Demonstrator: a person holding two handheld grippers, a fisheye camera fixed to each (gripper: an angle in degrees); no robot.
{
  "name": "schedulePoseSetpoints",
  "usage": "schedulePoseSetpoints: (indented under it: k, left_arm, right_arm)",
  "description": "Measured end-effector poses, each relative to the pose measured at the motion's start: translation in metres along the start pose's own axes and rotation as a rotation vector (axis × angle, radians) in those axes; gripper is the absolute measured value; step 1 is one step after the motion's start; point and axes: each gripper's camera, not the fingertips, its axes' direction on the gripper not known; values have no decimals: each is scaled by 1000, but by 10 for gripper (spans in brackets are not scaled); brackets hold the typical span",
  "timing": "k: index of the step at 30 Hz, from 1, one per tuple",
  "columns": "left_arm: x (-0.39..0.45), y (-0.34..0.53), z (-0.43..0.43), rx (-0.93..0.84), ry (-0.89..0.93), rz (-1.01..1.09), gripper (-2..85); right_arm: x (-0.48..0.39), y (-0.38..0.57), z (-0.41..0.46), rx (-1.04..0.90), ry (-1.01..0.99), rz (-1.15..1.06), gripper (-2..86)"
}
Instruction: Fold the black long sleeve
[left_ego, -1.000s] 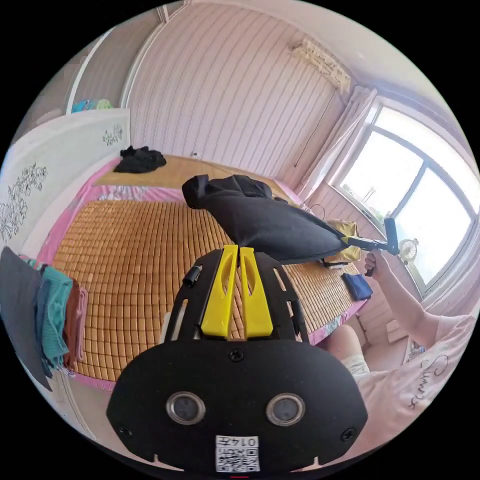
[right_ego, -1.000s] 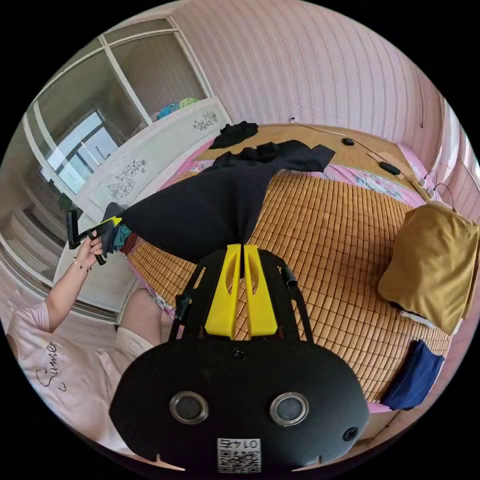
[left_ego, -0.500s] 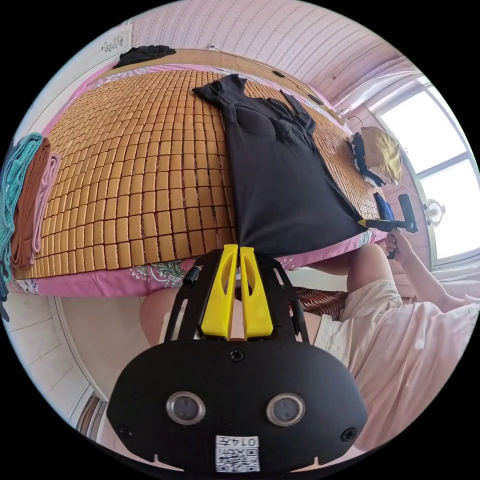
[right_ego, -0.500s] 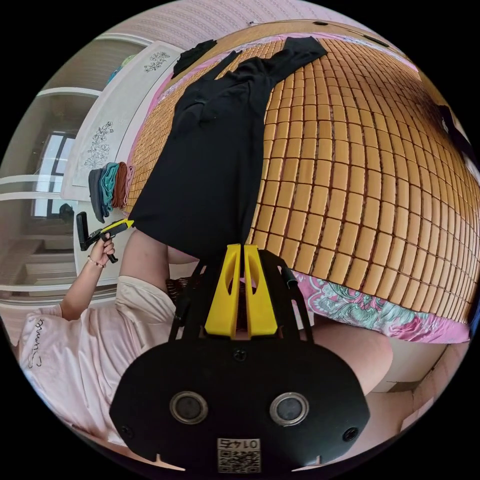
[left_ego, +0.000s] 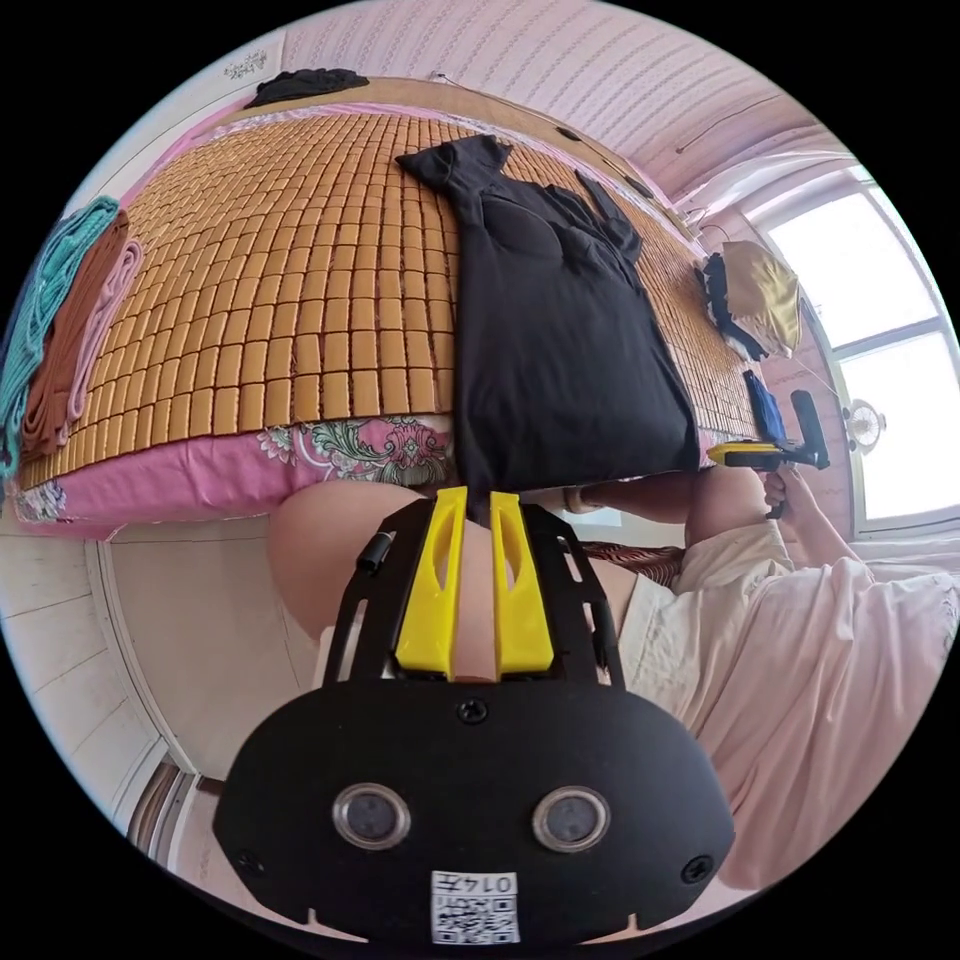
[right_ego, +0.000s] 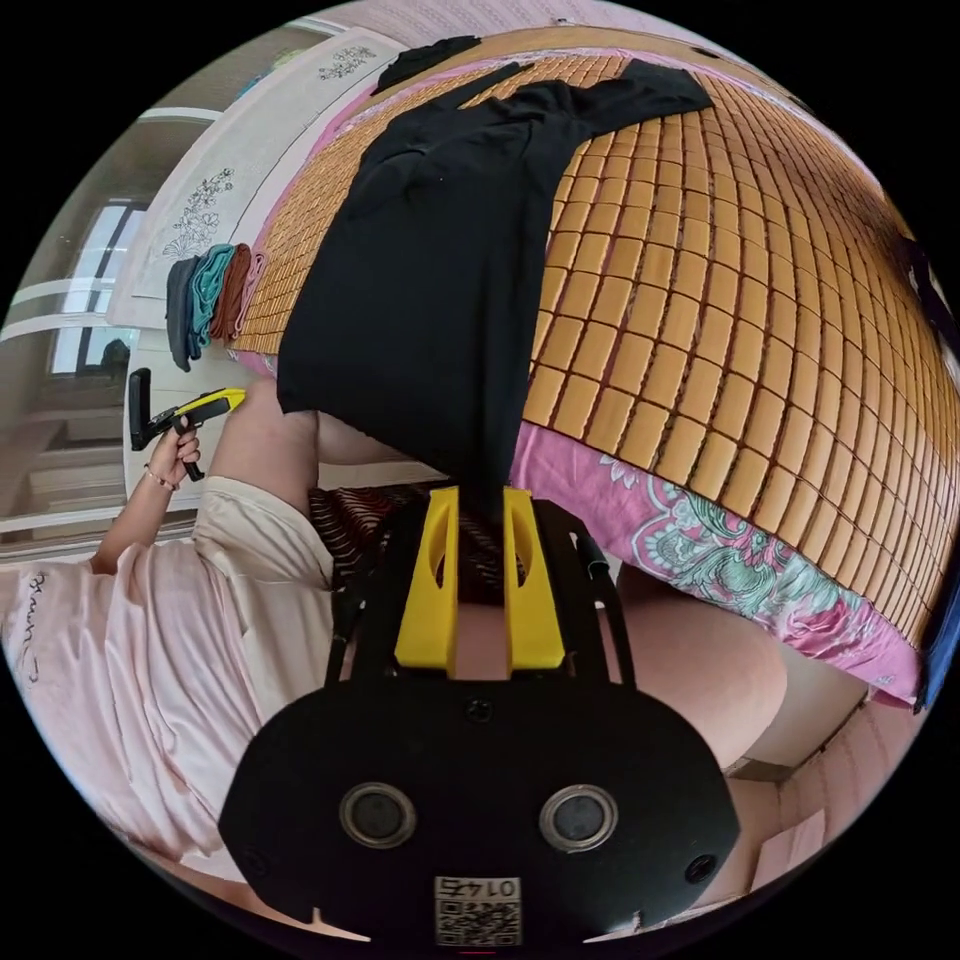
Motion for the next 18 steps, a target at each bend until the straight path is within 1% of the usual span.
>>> schedulePoseSetpoints:
  k: [4,7,9,13,18]
  left_arm:
    - [8,-4,0,24,-41,63,45]
    - [25,-31,7,56,-41,134,43]
    - [45,-69,23,74,-28,202,42]
    - [90,-147,58,94,-10,317,42]
    - [171,-272,138,108,55,448,40]
  right_arm:
    - [19,-15,-28,81,50,29,77]
    - [33,-42,-60,180,70,32,84]
    - [46,-74,-84,241,113,56,84]
    - [70,-134,-113,302,180,92,83]
    - [105,-234,-129,331,266,120,84]
